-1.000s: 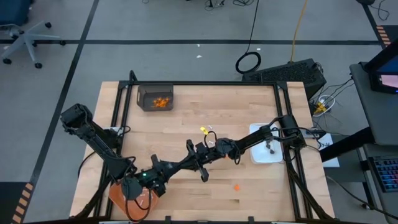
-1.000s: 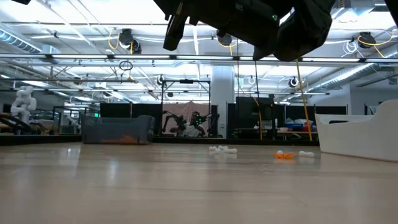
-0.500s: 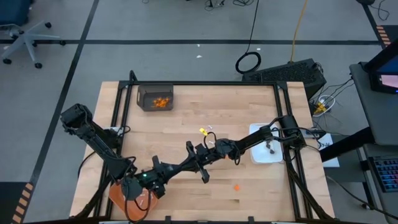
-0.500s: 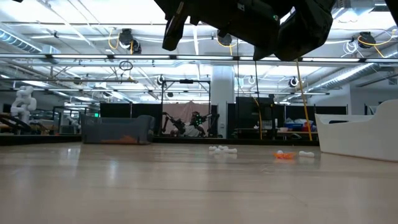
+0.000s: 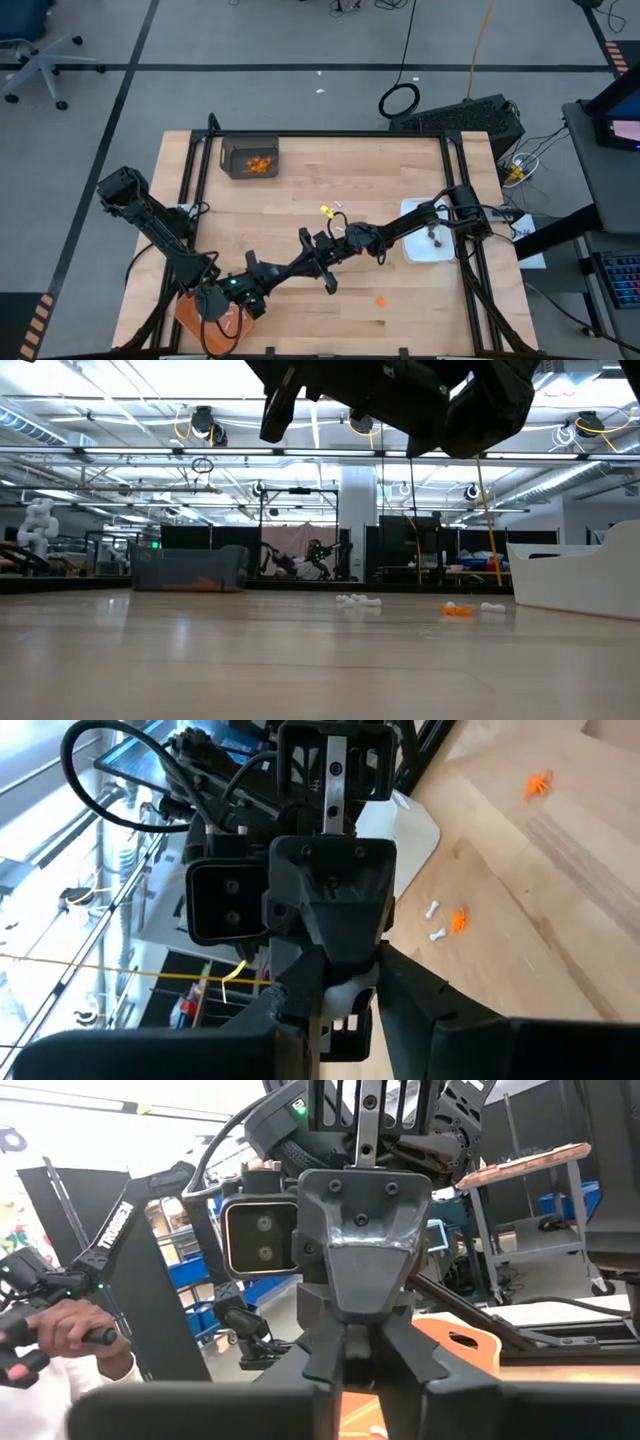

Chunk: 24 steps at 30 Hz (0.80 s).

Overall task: Sort Halloween decoration
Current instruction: Put the white bone toy into the orange bin

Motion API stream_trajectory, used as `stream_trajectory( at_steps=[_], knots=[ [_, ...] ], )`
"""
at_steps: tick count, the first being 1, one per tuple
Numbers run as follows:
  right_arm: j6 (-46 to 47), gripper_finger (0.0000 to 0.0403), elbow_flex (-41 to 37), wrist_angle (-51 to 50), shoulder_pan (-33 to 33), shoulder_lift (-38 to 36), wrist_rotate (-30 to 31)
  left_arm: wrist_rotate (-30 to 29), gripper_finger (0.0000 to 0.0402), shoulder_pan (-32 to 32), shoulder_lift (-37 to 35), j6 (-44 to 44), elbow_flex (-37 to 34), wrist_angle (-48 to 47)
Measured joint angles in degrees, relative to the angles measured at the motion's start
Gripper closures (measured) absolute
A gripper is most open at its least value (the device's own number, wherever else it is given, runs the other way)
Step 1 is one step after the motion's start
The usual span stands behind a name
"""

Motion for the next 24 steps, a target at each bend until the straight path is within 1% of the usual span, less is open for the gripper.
stream_trajectory(
  at_steps=[3, 5, 8, 11, 19, 21, 24],
  knots=[
    [0.38, 0.0346, 0.00, -0.07, 0.00, 0.00, -0.14, 0.14, 0.0331, 0.00, 0.00, -0.05, 0.00, 0.02],
    [0.67, 0.0331, 0.00, -0.03, 0.00, 0.00, -0.28, 0.15, 0.0341, 0.00, 0.00, -0.10, 0.00, 0.02],
    [0.50, 0.0315, 0.00, -0.05, -0.02, 0.00, -1.95, 0.71, 0.0367, -0.03, 0.00, -0.35, 0.00, 0.05],
    [0.35, 0.0311, 0.00, -0.07, -0.13, 0.00, -4.37, 1.05, 0.0392, -0.05, 0.00, -0.52, 0.07, 0.06],
    [0.19, 0.0336, 0.11, -0.25, -0.11, 0.00, -5.69, 2.07, 0.0394, -0.82, -0.28, -0.48, 0.07, 1.55],
    [-0.35, 0.0330, 0.23, -0.92, -0.07, 0.00, -5.82, 2.16, 0.0394, -1.39, -0.56, -0.44, 0.07, 1.45],
    [-2.25, 0.0299, 0.14, -3.06, -0.02, -0.06, -6.96, 1.99, 0.0394, -2.62, -0.87, 1.05, 0.07, 1.74]
  ],
)
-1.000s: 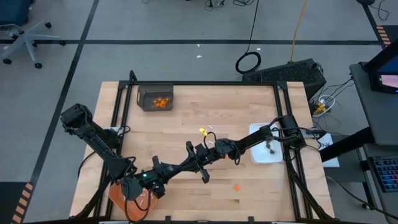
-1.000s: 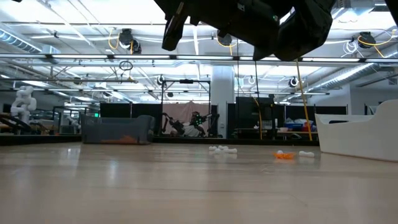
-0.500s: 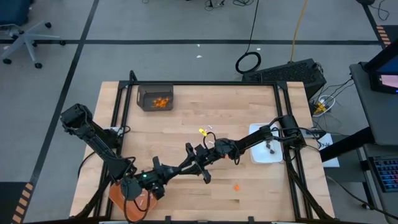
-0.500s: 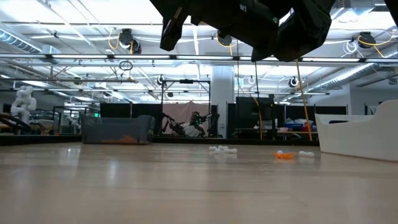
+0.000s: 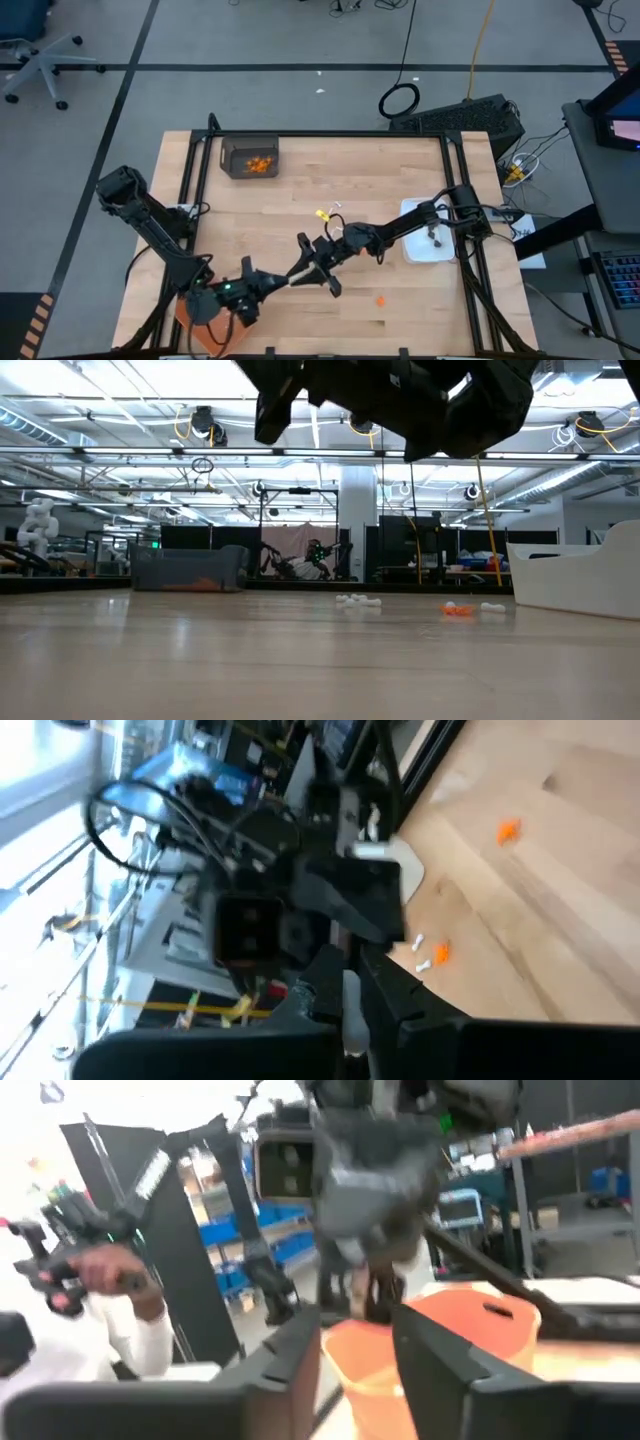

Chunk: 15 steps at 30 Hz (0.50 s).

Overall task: Sort Halloween decoration
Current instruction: Put the white bone toy into the orange bin

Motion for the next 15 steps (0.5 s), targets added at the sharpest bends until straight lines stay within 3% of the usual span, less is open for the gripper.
stream_trajectory(
  at_steps=[5, 8, 15],
  knots=[
    [-1.03, 0.0229, -0.10, -2.23, -0.03, 0.09, 1.03, 0.00, 0.0394, -1.57, -0.02, 3.48, 0.00, -0.03],
    [-1.54, 0.0198, -0.10, -3.71, -0.11, 0.09, 1.23, 0.04, 0.0394, -2.53, -0.02, 10.64, 0.00, -0.46],
    [-4.84, 0.0183, -0.10, -8.42, -0.07, 0.09, 1.23, -0.18, 0.0393, -3.39, -0.50, 29.41, 0.00, 2.32]
  ],
)
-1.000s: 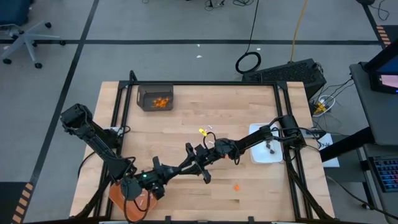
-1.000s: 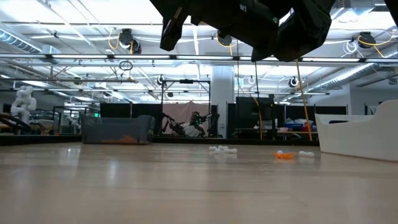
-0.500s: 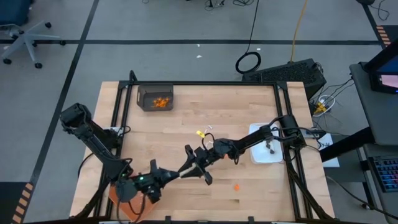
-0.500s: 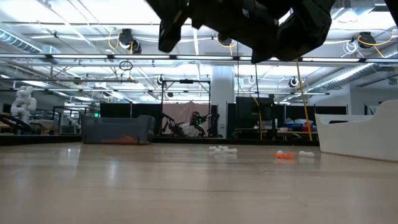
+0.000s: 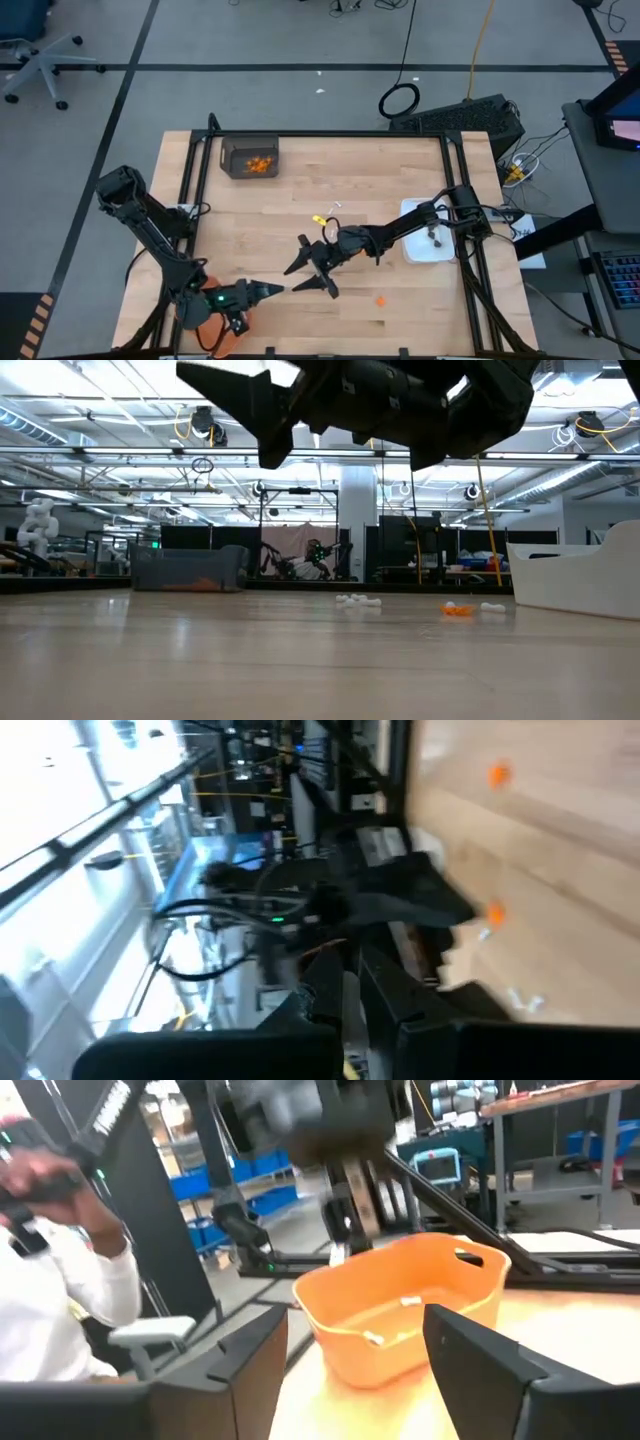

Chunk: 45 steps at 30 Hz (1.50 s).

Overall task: Sort Halloween decoration
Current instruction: Put the white bone toy into the orange bin

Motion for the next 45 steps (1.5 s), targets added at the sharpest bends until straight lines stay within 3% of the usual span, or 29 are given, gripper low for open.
stream_trajectory(
  at_steps=[6, 10, 14, 21, 29, 34, 39, 45],
  knots=[
    [-3.64, 0.0189, 0.00, -2.28, 0.00, 0.00, 0.11, -0.03, 0.0393, 0.26, -2.28, 7.96, 0.00, 5.17],
    [-6.72, 0.0190, 0.00, -3.84, 0.02, 0.00, 0.31, 0.39, 0.0393, 0.26, -3.92, 8.22, 0.00, 5.33],
    [-9.57, 0.0190, 0.00, -5.61, 0.09, 0.00, 4.46, 0.93, 0.0393, 0.26, -4.13, 7.70, 0.00, 5.44],
    [-10.51, 0.0190, -0.02, -5.84, 0.47, 0.00, 7.76, 1.12, 0.0393, 0.33, -4.13, -5.94, 0.00, 6.47],
    [-9.44, 0.0190, -0.02, -5.68, 0.50, 0.00, 7.76, -5.15, 0.0393, 0.39, -4.13, -37.84, 0.00, 7.96],
    [-7.85, 0.0190, -0.02, -5.68, 0.78, 0.00, 8.40, -8.41, 0.0393, 0.85, -4.13, -52.12, 0.00, 7.90],
    [-5.56, 0.0190, -0.02, -5.68, 1.34, 0.00, 10.70, -8.89, 0.0393, 0.82, -4.13, -54.29, 0.00, 7.61],
    [-4.47, 0.0190, -0.04, -5.68, 2.38, 0.00, 10.78, -8.96, 0.0393, 0.18, -4.13, -44.44, 0.00, 5.31]
  ],
)
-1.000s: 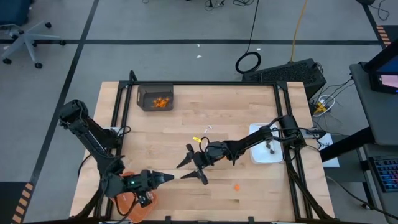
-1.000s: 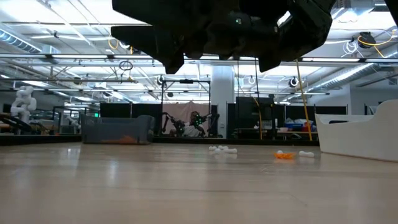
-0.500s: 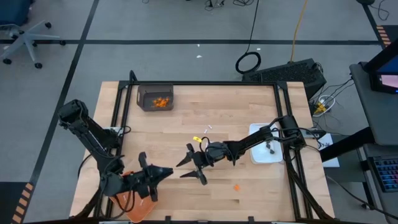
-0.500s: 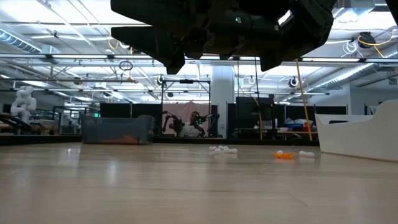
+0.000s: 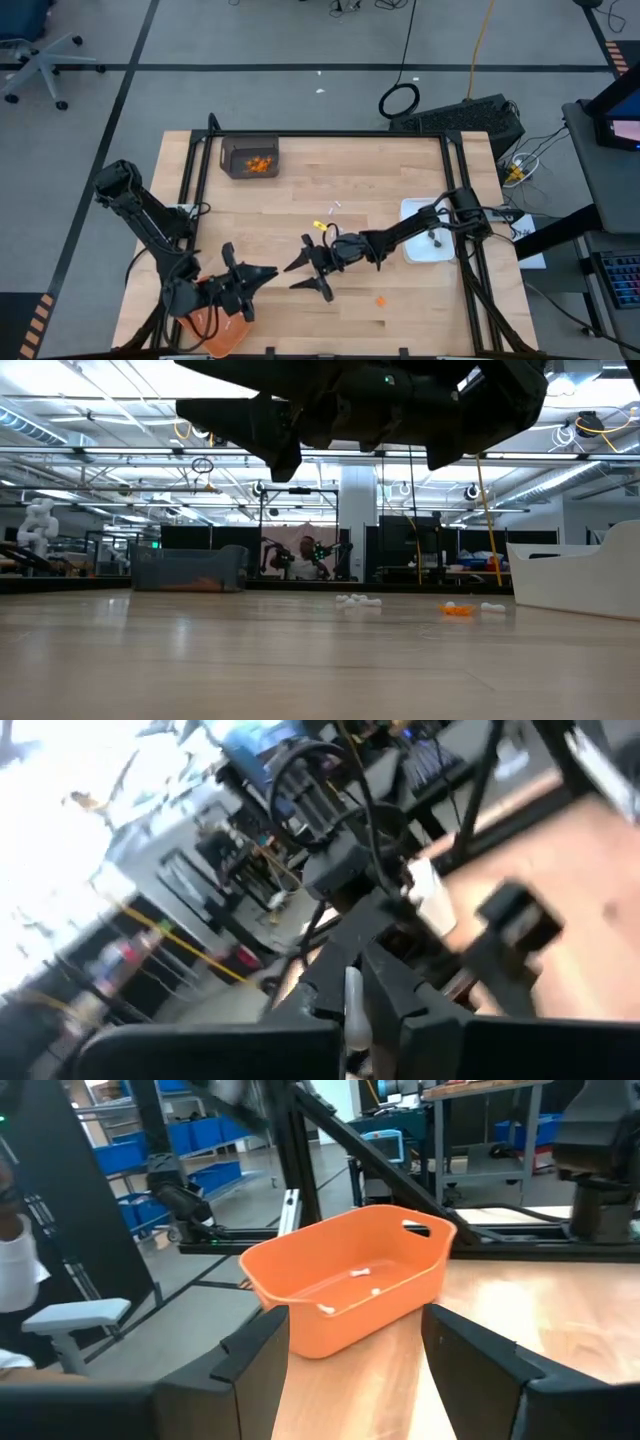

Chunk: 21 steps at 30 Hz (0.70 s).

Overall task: Sort Halloween decoration
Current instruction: Put the white bone toy into the orange bin

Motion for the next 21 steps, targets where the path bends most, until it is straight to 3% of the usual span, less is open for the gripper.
stream_trajectory(
  at_steps=[5, 12, 17, 21],
  knots=[
    [0.19, 0.0190, 0.00, 0.00, 0.88, 0.00, -0.01, 0.18, 0.0393, -0.20, 0.02, 18.65, 0.00, -1.12],
    [0.21, 0.0190, 0.00, 0.00, 1.54, 0.00, 0.28, 5.84, 0.0393, -0.08, 0.02, 43.35, 0.00, -1.02],
    [0.19, 0.0190, 0.00, 0.00, 1.79, 0.00, 2.73, 6.93, 0.0393, -0.07, 0.02, 44.84, 0.00, -0.72],
    [0.20, 0.0190, 0.00, 0.00, 1.79, 0.00, 2.98, 6.95, 0.0393, 0.15, 0.02, 34.95, 0.00, -0.40]
  ],
)
